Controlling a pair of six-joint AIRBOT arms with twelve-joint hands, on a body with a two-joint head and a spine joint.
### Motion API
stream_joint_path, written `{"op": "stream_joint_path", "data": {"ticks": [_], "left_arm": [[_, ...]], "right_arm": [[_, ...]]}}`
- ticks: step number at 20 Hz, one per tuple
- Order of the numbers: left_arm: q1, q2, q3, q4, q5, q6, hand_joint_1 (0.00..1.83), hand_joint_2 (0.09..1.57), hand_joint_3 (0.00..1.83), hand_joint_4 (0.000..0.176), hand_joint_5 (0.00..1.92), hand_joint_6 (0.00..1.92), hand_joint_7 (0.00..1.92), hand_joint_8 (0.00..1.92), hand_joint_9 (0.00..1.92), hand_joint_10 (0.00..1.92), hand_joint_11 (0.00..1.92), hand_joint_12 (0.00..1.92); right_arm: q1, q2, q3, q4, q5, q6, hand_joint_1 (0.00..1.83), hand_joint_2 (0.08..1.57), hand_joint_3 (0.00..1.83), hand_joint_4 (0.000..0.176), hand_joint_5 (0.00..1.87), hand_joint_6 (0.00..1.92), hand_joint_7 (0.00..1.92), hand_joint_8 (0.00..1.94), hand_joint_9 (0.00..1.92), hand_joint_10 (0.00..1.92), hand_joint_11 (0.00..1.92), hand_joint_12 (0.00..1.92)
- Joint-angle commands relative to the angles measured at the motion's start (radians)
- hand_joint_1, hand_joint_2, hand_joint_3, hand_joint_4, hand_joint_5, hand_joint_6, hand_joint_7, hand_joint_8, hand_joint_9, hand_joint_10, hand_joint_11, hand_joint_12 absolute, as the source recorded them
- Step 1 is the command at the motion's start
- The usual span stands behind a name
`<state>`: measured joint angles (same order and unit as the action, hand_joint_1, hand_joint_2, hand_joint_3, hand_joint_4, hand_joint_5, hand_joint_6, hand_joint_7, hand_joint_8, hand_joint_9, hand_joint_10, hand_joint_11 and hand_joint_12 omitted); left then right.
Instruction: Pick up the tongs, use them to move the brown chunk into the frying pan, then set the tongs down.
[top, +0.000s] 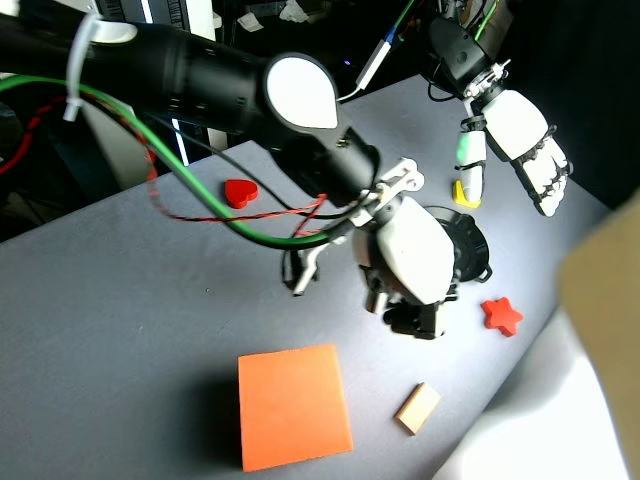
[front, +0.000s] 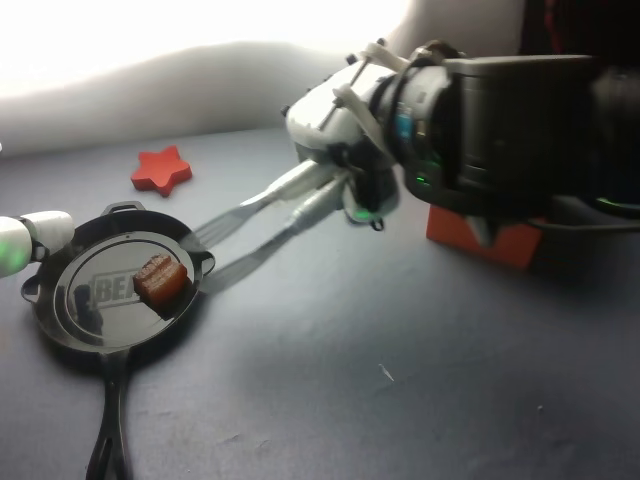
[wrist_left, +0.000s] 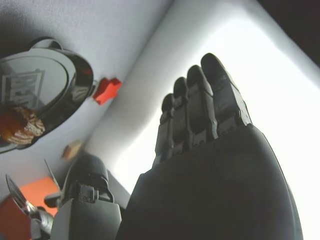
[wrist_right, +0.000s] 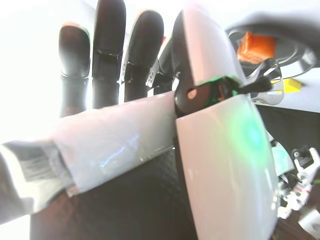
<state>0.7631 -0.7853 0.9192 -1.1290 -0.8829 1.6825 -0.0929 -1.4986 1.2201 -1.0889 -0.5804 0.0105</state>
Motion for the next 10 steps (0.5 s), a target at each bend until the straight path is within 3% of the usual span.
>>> {"op": "stream_joint_path", "data": {"ticks": [1,3,5,6,7,8,10], "left_arm": [[-0.013,0.011,-0.001,0.045,-0.101,0.006,0.0,1.17,0.0,0.0,0.1,0.0,0.17,0.0,0.18,0.01,0.0,0.54],[-0.019,0.011,-0.006,0.048,-0.098,0.011,0.0,1.17,0.0,0.0,0.1,0.0,0.17,0.0,0.18,0.01,0.0,0.54],[-0.027,0.01,-0.013,0.056,-0.084,0.019,0.0,1.17,0.0,0.0,0.07,0.0,0.15,0.0,0.16,0.0,0.0,0.51],[-0.03,0.01,-0.017,0.061,-0.079,0.02,0.0,1.17,0.0,0.0,0.09,0.0,0.17,0.01,0.17,0.01,0.0,0.55],[-0.033,0.01,-0.022,0.07,-0.071,0.02,0.0,1.17,0.0,0.0,0.1,0.01,0.18,0.01,0.19,0.01,0.0,0.58],[-0.037,0.01,-0.027,0.078,-0.06,0.02,0.0,1.16,0.0,0.0,0.1,0.01,0.19,0.01,0.2,0.01,0.0,0.59],[-0.047,0.01,-0.04,0.084,-0.051,0.025,0.0,1.17,0.0,0.0,0.11,0.01,0.19,0.0,0.19,0.0,0.0,0.59]], "right_arm": [[-0.001,0.019,-0.026,-0.051,0.055,-0.014,1.2,1.15,0.0,0.001,0.88,1.23,0.96,0.97,0.88,0.77,0.43,1.64],[-0.015,0.056,-0.067,-0.051,0.097,-0.024,1.2,1.15,0.0,0.001,0.88,1.23,0.96,0.97,0.88,0.77,0.43,1.64],[-0.038,0.087,-0.11,-0.092,0.128,-0.03,1.08,1.24,0.0,0.0,0.74,1.34,0.91,0.47,0.76,0.84,0.34,1.64],[-0.049,0.091,-0.118,-0.136,0.125,-0.006,1.09,1.24,0.0,0.0,0.74,1.33,0.93,0.42,0.76,0.84,0.35,1.63],[-0.066,0.097,-0.126,-0.172,0.127,0.005,1.06,1.19,0.0,0.0,0.68,0.89,0.93,0.37,0.75,0.81,0.35,1.61],[-0.079,0.103,-0.131,-0.181,0.14,0.006,1.02,1.18,0.0,0.0,0.71,0.56,0.93,0.29,0.71,0.78,0.33,1.59],[-0.102,0.109,-0.133,-0.254,0.167,0.056,1.01,1.16,0.0,0.0,0.67,0.51,0.91,0.26,0.68,0.76,0.33,1.57]]}}
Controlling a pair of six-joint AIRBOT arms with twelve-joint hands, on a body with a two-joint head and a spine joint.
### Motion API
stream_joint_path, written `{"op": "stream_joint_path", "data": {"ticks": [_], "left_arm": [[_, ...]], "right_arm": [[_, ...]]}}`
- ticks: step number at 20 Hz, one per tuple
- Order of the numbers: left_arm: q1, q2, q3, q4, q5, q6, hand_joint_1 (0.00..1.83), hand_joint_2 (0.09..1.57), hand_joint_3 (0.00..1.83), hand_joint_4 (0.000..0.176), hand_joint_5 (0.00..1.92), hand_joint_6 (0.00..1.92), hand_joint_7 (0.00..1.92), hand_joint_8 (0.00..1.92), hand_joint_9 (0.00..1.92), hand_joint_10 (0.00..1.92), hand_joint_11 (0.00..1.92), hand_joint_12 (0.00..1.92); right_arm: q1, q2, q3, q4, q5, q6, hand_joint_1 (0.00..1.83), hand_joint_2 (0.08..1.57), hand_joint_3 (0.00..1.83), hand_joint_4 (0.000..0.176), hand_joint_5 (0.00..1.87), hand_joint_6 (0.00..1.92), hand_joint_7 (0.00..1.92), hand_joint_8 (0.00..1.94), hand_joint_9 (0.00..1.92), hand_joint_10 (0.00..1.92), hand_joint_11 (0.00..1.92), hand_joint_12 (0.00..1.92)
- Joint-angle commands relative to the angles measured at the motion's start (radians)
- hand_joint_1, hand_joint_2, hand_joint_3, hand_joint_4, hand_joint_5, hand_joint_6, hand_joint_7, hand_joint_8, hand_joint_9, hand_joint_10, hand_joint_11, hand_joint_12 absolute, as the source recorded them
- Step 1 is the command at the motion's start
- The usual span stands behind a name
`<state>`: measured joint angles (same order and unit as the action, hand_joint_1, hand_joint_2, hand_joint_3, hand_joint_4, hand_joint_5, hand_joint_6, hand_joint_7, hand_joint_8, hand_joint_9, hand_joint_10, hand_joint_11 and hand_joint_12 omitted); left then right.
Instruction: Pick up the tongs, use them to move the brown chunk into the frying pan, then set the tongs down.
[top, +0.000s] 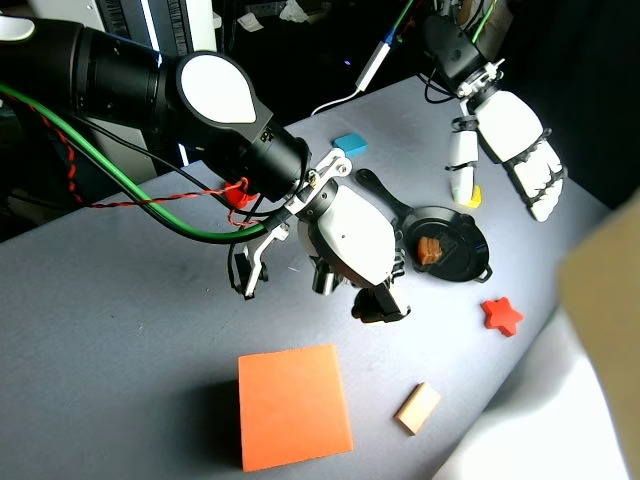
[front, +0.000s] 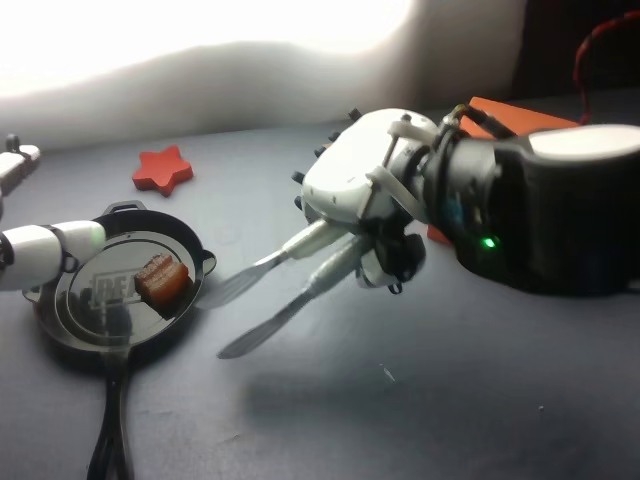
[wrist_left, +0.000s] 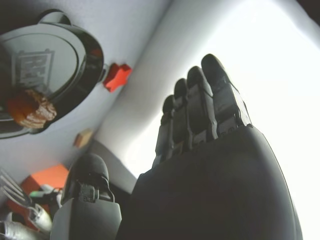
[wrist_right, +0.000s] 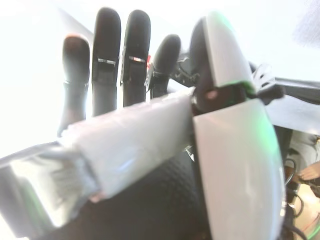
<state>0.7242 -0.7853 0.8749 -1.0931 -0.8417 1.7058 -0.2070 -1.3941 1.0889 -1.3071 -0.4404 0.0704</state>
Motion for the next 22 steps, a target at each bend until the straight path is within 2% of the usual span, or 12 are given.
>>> {"op": "stream_joint_path", "data": {"ticks": [1,5,7,10,11,13,15,16,18,19,21,22], "left_arm": [[-0.016,0.01,-0.003,0.05,-0.089,0.007,0.0,1.17,0.0,0.0,0.09,0.0,0.16,0.0,0.16,0.0,0.0,0.52],[-0.053,0.01,-0.039,0.078,-0.042,0.022,0.0,1.18,0.0,0.0,0.12,0.0,0.18,0.0,0.17,0.0,0.0,0.51],[-0.067,0.01,-0.061,0.09,-0.03,0.022,0.0,1.17,0.0,0.0,0.11,0.0,0.18,0.0,0.19,0.01,0.0,0.55],[-0.076,0.01,-0.094,0.101,-0.025,0.02,0.0,1.17,0.0,0.0,0.1,0.0,0.18,0.0,0.18,0.01,0.0,0.55],[-0.08,0.01,-0.108,0.105,-0.024,0.02,0.0,1.17,0.0,0.0,0.1,0.0,0.19,0.0,0.2,0.01,0.0,0.58],[-0.081,0.01,-0.122,0.115,-0.024,0.014,0.0,1.17,0.0,0.0,0.1,0.0,0.19,0.0,0.2,0.01,0.0,0.58],[-0.08,0.009,-0.136,0.123,-0.024,0.01,0.0,1.16,0.0,0.0,0.11,0.0,0.2,0.0,0.2,0.01,0.0,0.58],[-0.078,0.008,-0.142,0.126,-0.024,0.008,0.0,1.17,0.0,0.0,0.11,0.0,0.19,0.0,0.19,0.0,0.0,0.55],[-0.077,0.008,-0.151,0.132,-0.025,0.006,0.0,1.16,0.0,0.0,0.12,0.0,0.2,0.0,0.2,0.0,0.0,0.62],[-0.077,0.008,-0.153,0.136,-0.025,0.003,0.0,1.16,0.0,0.0,0.12,0.0,0.2,0.0,0.2,0.0,0.0,0.62],[-0.082,0.008,-0.154,0.152,-0.025,-0.008,0.0,1.16,0.0,0.0,0.17,0.01,0.26,0.01,0.26,0.02,0.0,0.73],[-0.086,0.008,-0.155,0.162,-0.025,-0.018,0.0,1.17,0.0,0.0,0.21,0.02,0.3,0.02,0.29,0.02,0.0,0.81]], "right_arm": [[0.001,0.008,-0.002,-0.077,0.042,0.035,1.01,1.15,0.0,0.0,0.65,0.52,0.9,0.25,0.67,0.77,0.32,1.59],[-0.055,0.01,-0.003,-0.119,0.058,0.066,0.94,1.12,0.0,0.0,0.48,0.6,0.78,0.25,0.51,0.84,0.16,1.69],[-0.075,0.01,-0.006,-0.121,0.049,0.066,0.81,1.1,0.0,0.0,0.3,0.7,0.65,0.28,0.37,0.9,0.01,1.71],[-0.1,0.016,-0.019,-0.132,0.038,0.066,0.7,1.11,0.0,0.0,0.17,0.75,0.52,0.29,0.25,0.91,0.0,1.64],[-0.109,0.019,-0.028,-0.139,0.032,0.066,0.54,1.12,0.0,0.0,0.02,0.7,0.36,0.23,0.1,0.87,0.0,1.49],[-0.118,0.022,-0.039,-0.141,0.024,0.066,0.5,1.12,0.0,0.0,0.0,0.58,0.3,0.19,0.04,0.83,0.0,1.41],[-0.128,0.029,-0.053,-0.152,0.01,0.066,0.46,1.07,0.0,0.0,0.0,0.26,0.17,0.09,0.0,0.56,0.0,1.11],[-0.135,0.035,-0.064,-0.166,0.008,0.066,0.39,1.03,0.0,0.0,0.0,0.02,0.08,0.02,0.0,0.27,0.0,0.73],[-0.141,0.053,-0.092,-0.176,-0.004,0.065,0.35,1.01,0.0,0.0,0.0,0.0,0.0,0.0,0.0,0.09,0.0,0.44],[-0.14,0.066,-0.111,-0.176,-0.013,0.065,0.35,1.01,0.0,0.0,0.0,0.0,0.0,0.0,0.0,0.09,0.0,0.44],[-0.133,0.104,-0.158,-0.176,-0.043,0.067,0.25,1.0,0.0,0.0,0.0,0.0,0.04,0.02,0.04,0.02,0.0,0.27],[-0.124,0.135,-0.192,-0.176,-0.064,0.068,0.23,1.01,0.0,0.0,0.03,0.01,0.12,0.04,0.11,0.05,0.0,0.47]]}}
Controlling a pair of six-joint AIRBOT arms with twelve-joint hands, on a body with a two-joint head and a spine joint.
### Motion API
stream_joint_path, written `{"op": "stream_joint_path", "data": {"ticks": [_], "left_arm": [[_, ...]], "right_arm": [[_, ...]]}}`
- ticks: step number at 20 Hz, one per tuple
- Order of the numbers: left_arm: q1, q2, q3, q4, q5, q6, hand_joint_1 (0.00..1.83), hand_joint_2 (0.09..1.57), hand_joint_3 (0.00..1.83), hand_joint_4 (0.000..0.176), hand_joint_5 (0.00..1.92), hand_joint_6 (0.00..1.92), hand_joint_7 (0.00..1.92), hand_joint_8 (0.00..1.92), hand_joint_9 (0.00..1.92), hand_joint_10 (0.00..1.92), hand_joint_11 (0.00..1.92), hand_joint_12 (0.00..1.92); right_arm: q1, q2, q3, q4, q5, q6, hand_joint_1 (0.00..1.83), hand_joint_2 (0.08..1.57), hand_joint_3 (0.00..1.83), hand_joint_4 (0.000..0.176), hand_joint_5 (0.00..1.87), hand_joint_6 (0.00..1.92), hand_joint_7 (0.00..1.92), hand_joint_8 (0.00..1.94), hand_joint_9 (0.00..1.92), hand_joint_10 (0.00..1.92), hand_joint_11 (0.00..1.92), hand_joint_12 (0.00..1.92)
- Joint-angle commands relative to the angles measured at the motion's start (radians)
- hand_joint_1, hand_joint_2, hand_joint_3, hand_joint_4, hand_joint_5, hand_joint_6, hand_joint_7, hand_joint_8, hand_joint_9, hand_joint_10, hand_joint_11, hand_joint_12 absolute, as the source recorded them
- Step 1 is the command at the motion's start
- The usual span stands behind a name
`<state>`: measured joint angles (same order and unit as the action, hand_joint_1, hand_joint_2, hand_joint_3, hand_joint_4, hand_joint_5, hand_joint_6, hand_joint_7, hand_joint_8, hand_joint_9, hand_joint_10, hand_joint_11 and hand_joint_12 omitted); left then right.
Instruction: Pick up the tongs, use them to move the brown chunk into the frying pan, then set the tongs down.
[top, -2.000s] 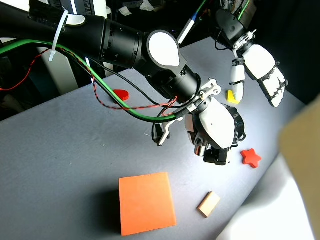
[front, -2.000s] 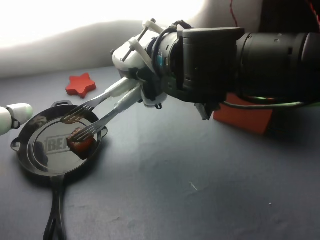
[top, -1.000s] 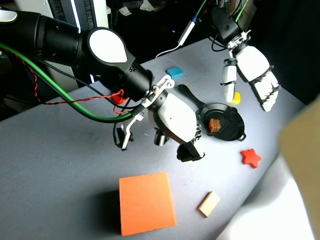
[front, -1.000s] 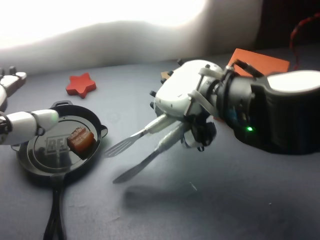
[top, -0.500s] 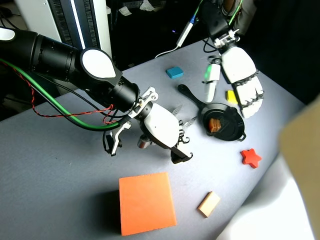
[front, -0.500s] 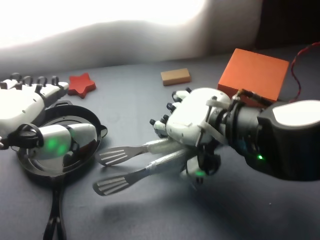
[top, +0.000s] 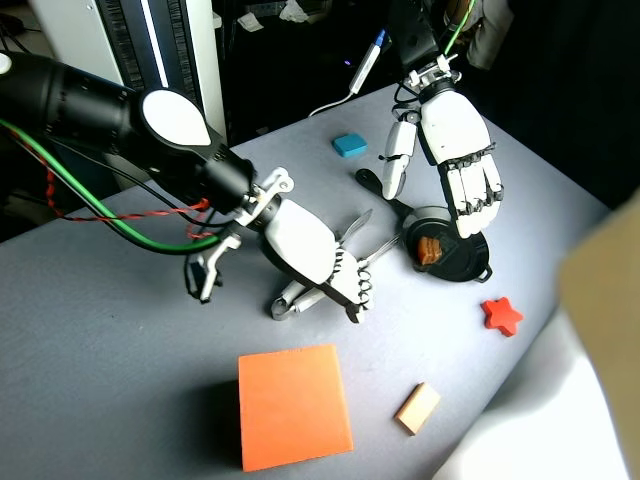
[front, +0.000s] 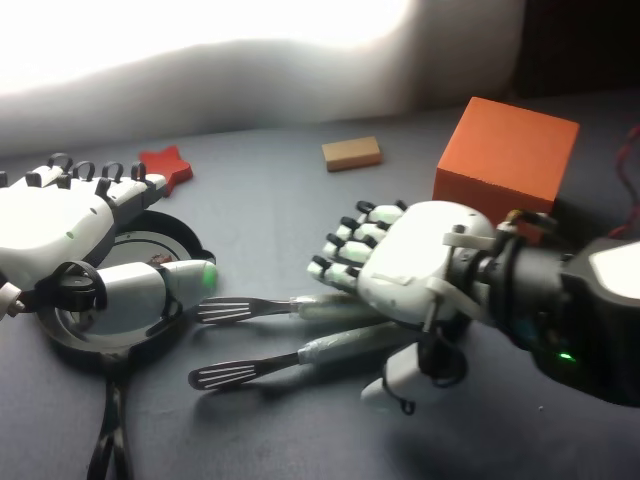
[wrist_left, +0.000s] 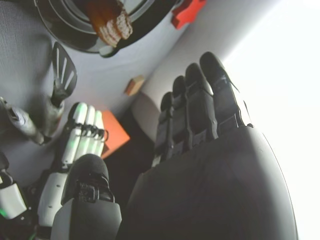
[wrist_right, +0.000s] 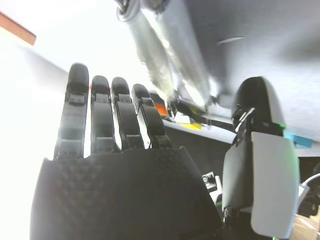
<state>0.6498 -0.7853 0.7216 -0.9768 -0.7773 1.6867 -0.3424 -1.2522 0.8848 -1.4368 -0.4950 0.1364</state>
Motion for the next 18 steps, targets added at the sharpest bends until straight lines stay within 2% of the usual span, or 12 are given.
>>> {"op": "stream_joint_path", "data": {"ticks": [1,2,4,6,9,10,11,12,13,14,15,18], "left_arm": [[-0.012,0.008,-0.002,0.059,-0.089,-0.019,0.06,1.21,0.01,0.0,0.24,0.02,0.33,0.02,0.34,0.03,0.0,0.91],[-0.013,0.008,-0.005,0.066,-0.087,-0.036,0.13,1.23,0.01,0.0,0.3,0.03,0.38,0.02,0.4,0.04,0.0,1.0],[-0.022,0.008,-0.019,0.066,-0.084,-0.04,0.19,1.27,0.01,0.0,0.38,0.02,0.51,0.02,0.51,0.05,0.0,1.17],[-0.034,0.008,-0.045,0.066,-0.084,-0.013,0.2,1.31,0.0,0.0,0.61,0.04,0.77,0.05,0.71,0.15,0.07,1.48],[-0.039,0.006,-0.087,0.079,-0.084,0.009,0.22,1.33,0.0,0.0,0.73,0.03,0.87,0.07,0.59,0.76,0.17,1.63],[-0.039,0.006,-0.096,0.095,-0.092,0.003,0.2,1.34,0.0,0.0,0.81,0.06,0.89,0.24,0.57,1.09,0.25,1.7],[-0.039,0.005,-0.112,0.107,-0.127,-0.015,0.22,1.35,0.0,0.0,0.92,0.13,0.72,1.0,0.56,1.47,0.36,1.8],[-0.042,0.004,-0.124,0.107,-0.151,-0.02,0.22,1.35,0.0,0.0,0.92,0.13,0.72,1.0,0.56,1.47,0.36,1.8],[-0.048,0.004,-0.132,0.107,-0.164,-0.024,0.22,1.35,0.0,0.0,0.87,0.3,0.67,1.22,0.55,1.55,0.37,1.85],[-0.073,-0.005,-0.142,0.107,-0.16,-0.04,0.32,1.35,0.0,0.0,0.71,0.99,0.73,1.44,0.61,1.66,0.42,1.91],[-0.079,-0.007,-0.142,0.107,-0.15,-0.041,0.29,1.38,0.01,0.0,0.7,1.27,0.8,1.54,0.67,1.74,0.46,1.92],[-0.111,-0.009,-0.134,0.144,-0.057,-0.044,0.41,1.4,0.0,0.0,0.78,1.59,0.95,1.66,0.83,1.83,0.66,1.92]], "right_arm": [[0.018,0.016,-0.012,-0.047,-0.024,-0.001,0.31,1.04,0.01,0.0,0.19,0.09,0.38,0.09,0.3,0.43,0.0,1.19],[0.028,0.046,-0.048,-0.046,-0.043,-0.012,0.33,1.07,0.01,0.0,0.27,0.18,0.53,0.13,0.38,0.73,0.0,1.55],[0.053,0.12,-0.118,-0.046,-0.052,-0.023,0.31,1.12,0.01,0.0,0.39,0.31,0.71,0.21,0.52,0.94,0.1,1.7],[0.082,0.205,-0.199,-0.046,-0.055,-0.006,0.33,1.15,0.0,0.0,0.5,0.78,0.82,0.59,0.66,1.19,0.29,1.81],[0.116,0.295,-0.3,-0.025,-0.096,-0.036,0.38,1.17,0.0,0.0,0.65,0.99,0.84,0.95,0.68,1.32,0.34,1.87],[0.128,0.313,-0.316,0.024,-0.107,-0.058,0.37,1.18,0.0,0.0,0.73,1.04,0.84,1.12,0.66,1.46,0.37,1.91],[0.152,0.342,-0.336,0.115,-0.113,-0.089,0.39,1.21,0.01,0.0,0.84,1.09,0.91,1.25,0.69,1.61,0.44,1.92],[0.171,0.363,-0.348,0.175,-0.113,-0.098,0.39,1.21,0.01,0.0,0.84,1.09,0.91,1.25,0.69,1.61,0.44,1.92],[0.185,0.382,-0.356,0.215,-0.113,-0.101,0.4,1.23,0.01,0.0,0.82,1.16,0.9,1.32,0.69,1.65,0.46,1.92],[0.21,0.441,-0.387,0.258,-0.102,-0.111,0.3,1.33,0.03,0.0,0.87,1.48,1.01,1.41,0.84,1.71,0.62,1.92],[0.21,0.454,-0.392,0.258,-0.097,-0.111,0.25,1.37,0.03,0.0,0.94,1.6,1.09,1.54,0.96,1.86,0.79,1.92],[0.197,0.511,-0.404,0.231,-0.058,-0.124,0.29,1.45,0.04,0.0,1.01,1.72,1.19,1.68,1.12,1.92,1.08,1.92]]}}
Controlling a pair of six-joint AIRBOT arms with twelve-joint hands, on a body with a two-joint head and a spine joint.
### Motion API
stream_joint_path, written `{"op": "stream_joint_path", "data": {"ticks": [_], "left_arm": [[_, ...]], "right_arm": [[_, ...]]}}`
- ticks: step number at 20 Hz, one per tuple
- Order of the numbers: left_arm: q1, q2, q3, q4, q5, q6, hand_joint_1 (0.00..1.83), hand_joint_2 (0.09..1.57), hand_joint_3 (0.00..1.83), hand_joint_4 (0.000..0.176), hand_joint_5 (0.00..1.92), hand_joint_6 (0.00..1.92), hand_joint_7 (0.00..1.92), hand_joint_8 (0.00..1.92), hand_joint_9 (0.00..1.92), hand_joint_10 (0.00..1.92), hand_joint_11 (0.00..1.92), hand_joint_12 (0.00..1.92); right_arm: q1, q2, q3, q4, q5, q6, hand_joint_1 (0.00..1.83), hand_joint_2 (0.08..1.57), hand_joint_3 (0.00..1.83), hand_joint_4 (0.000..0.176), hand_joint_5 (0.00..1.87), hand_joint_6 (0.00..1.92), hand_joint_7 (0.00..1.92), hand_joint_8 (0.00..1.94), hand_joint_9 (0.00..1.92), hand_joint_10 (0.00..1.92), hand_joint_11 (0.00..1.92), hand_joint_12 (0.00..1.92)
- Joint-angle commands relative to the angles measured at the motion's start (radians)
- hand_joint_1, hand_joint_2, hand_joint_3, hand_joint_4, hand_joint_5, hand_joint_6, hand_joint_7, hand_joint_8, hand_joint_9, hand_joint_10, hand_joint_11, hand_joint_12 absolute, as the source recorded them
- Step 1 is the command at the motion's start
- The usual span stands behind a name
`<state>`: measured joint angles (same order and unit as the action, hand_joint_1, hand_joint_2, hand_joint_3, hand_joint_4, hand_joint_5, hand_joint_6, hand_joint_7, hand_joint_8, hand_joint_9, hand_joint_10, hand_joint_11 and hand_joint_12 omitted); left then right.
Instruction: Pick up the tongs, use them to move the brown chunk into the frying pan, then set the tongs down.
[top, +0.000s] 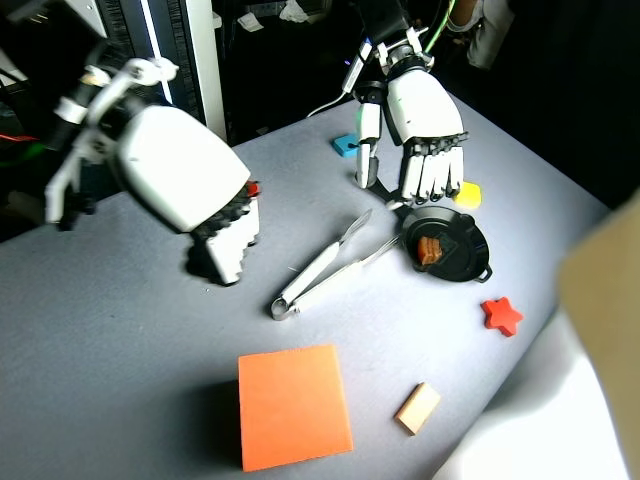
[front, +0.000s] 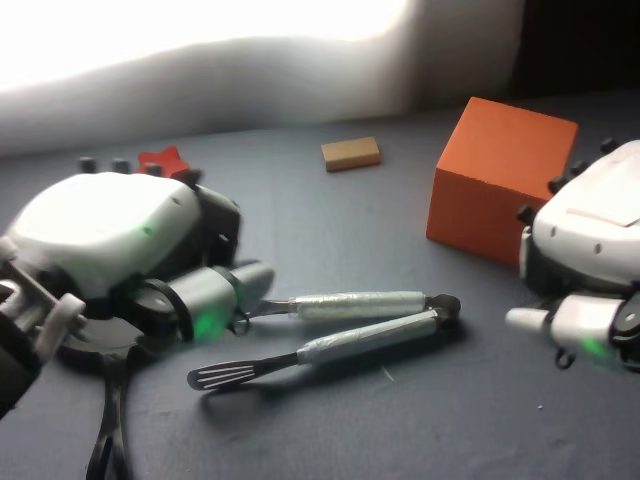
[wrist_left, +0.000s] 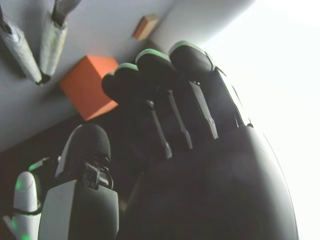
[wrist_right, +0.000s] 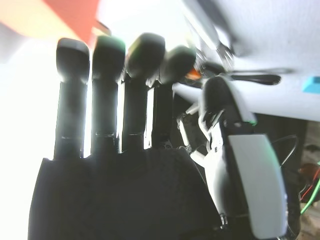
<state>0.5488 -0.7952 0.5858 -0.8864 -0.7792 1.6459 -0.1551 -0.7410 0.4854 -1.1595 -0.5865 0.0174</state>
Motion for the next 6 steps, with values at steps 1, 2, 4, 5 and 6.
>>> {"op": "stream_joint_path", "data": {"ticks": [1,2,4,5,6], "left_arm": [[-0.017,0.001,0.004,0.066,-0.041,-0.003,0.44,1.41,0.0,0.0,0.81,1.61,0.95,1.7,0.85,1.87,0.71,1.92],[-0.024,0.0,0.005,0.066,-0.033,-0.004,0.42,1.43,0.01,0.0,0.82,1.63,0.95,1.71,0.86,1.88,0.73,1.92],[-0.034,0.0,0.007,0.067,-0.032,-0.014,0.43,1.46,0.01,0.0,0.85,1.69,0.96,1.72,0.89,1.86,0.76,1.92],[-0.038,0.0,0.008,0.067,-0.032,-0.017,0.42,1.47,0.01,0.0,0.84,1.75,0.95,1.77,0.89,1.9,0.77,1.92],[-0.042,0.0,0.009,0.067,-0.032,-0.018,0.41,1.48,0.01,0.0,0.84,1.78,0.95,1.78,0.89,1.9,0.77,1.92]], "right_arm": [[0.005,0.014,-0.004,-0.074,0.054,-0.005,0.38,1.48,0.04,0.0,1.02,1.75,1.21,1.69,1.16,1.92,1.13,1.92],[0.0,0.029,-0.002,-0.093,0.08,-0.005,0.44,1.49,0.04,0.0,1.02,1.75,1.22,1.66,1.16,1.92,1.12,1.92],[0.006,0.055,0.003,-0.105,0.145,-0.006,0.56,1.48,0.04,0.0,1.03,1.75,1.25,1.66,1.2,1.92,1.19,1.92],[0.013,0.066,0.004,-0.106,0.165,-0.011,0.56,1.49,0.04,0.0,1.04,1.74,1.26,1.65,1.21,1.92,1.19,1.92],[0.019,0.076,0.005,-0.107,0.192,-0.041,0.56,1.49,0.04,0.0,1.04,1.74,1.26,1.65,1.21,1.92,1.19,1.92]]}}
